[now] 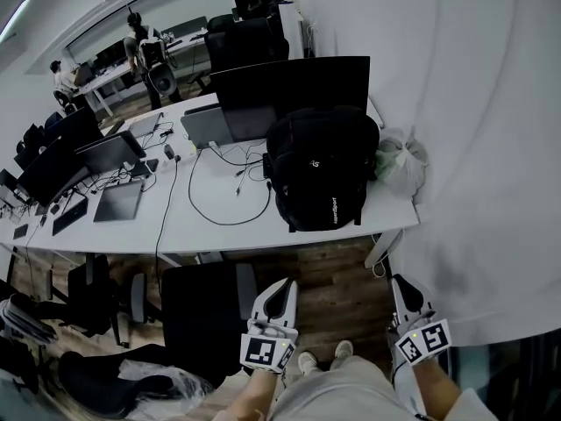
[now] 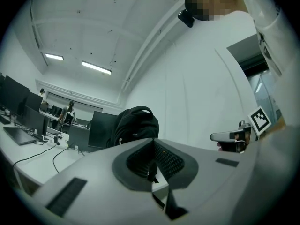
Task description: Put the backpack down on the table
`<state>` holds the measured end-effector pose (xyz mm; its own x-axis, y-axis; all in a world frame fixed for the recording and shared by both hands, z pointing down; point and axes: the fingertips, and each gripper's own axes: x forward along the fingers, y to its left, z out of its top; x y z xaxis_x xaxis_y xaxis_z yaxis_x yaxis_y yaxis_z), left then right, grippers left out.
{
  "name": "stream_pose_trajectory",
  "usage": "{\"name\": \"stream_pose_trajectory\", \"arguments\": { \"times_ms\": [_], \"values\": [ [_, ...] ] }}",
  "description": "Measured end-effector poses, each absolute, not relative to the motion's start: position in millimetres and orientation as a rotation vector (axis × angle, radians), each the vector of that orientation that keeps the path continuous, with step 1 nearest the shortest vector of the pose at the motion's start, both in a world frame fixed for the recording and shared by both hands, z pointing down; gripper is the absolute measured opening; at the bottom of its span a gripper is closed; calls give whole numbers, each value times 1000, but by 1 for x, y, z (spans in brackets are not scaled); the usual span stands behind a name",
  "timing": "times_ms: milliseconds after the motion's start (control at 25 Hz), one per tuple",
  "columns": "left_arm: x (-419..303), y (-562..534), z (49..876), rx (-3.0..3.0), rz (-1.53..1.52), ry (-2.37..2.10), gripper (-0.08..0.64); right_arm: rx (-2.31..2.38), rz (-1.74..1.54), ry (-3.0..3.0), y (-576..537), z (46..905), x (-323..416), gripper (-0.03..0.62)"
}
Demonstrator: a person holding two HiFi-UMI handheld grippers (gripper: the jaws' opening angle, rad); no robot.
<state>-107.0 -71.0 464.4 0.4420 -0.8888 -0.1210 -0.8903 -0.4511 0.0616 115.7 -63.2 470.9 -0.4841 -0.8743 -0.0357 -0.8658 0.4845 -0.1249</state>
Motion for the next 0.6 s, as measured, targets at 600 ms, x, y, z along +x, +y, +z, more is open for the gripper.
{"name": "stream_pose_trajectory", "arguments": {
  "times_ms": [600],
  "values": [
    [-135, -47, 459, -2677, 292, 1669, 9, -1654, -94, 2589, -44, 460, 117, 14]
  ]
}}
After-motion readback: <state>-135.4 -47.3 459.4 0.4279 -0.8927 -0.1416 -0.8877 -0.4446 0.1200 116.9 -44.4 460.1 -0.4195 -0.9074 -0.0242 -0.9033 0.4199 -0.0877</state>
